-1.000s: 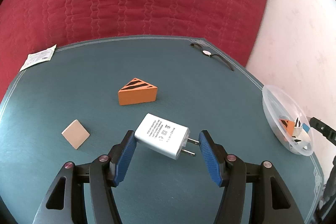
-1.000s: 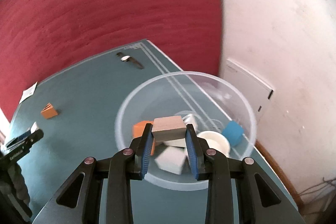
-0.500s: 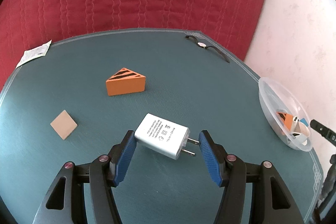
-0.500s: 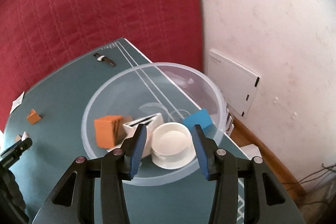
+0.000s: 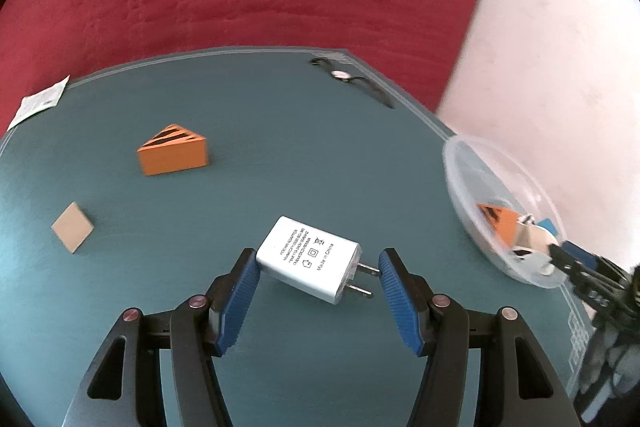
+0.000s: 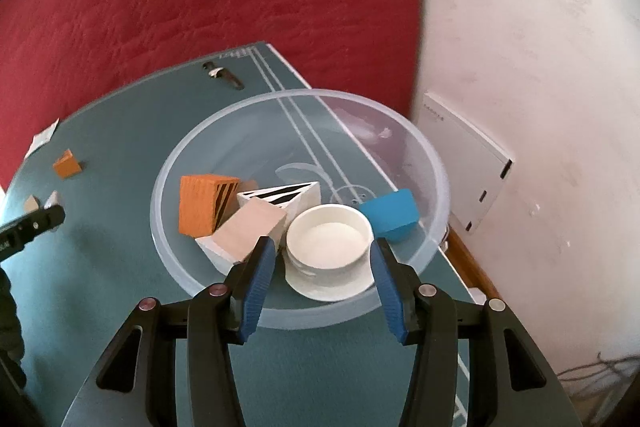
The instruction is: Organize rigid objects
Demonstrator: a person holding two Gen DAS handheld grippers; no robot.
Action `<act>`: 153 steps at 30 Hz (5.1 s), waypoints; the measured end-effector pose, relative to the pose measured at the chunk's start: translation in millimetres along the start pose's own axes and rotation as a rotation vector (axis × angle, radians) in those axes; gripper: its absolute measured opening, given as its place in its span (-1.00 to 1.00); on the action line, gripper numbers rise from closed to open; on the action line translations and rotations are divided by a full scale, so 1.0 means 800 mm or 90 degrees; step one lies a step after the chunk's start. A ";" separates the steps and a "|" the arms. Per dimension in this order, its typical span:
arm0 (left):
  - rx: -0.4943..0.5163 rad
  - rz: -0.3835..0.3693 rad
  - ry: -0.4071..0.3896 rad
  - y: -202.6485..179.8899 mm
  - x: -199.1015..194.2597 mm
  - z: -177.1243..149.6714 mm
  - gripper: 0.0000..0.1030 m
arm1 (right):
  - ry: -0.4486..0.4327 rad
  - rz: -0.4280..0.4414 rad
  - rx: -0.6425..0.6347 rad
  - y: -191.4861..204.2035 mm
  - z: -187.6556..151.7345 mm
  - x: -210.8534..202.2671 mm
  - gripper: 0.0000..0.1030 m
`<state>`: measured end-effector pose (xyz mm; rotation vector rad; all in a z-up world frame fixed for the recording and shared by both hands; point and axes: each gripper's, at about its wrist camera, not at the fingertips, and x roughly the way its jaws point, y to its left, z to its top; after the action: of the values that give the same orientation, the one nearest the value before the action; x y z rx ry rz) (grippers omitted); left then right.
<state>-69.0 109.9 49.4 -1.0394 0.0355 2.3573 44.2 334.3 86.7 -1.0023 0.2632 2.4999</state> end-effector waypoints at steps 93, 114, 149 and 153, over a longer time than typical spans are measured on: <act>0.113 -0.067 0.001 -0.198 0.055 0.057 0.68 | -0.077 0.068 0.010 -0.024 -0.006 0.005 0.06; 0.077 0.019 -0.004 -0.161 0.053 0.043 0.83 | -0.078 0.066 0.006 -0.025 -0.002 0.004 0.06; 0.054 0.117 -0.036 -0.074 0.009 -0.001 0.97 | -0.099 0.074 -0.055 0.032 0.005 -0.009 0.15; 0.042 0.122 -0.041 -0.059 0.002 -0.003 0.97 | -0.090 0.089 -0.055 0.047 0.009 -0.004 0.16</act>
<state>-44.5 149.9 55.8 -0.9660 0.1946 2.5410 25.1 302.2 94.7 -0.8612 0.1886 2.7150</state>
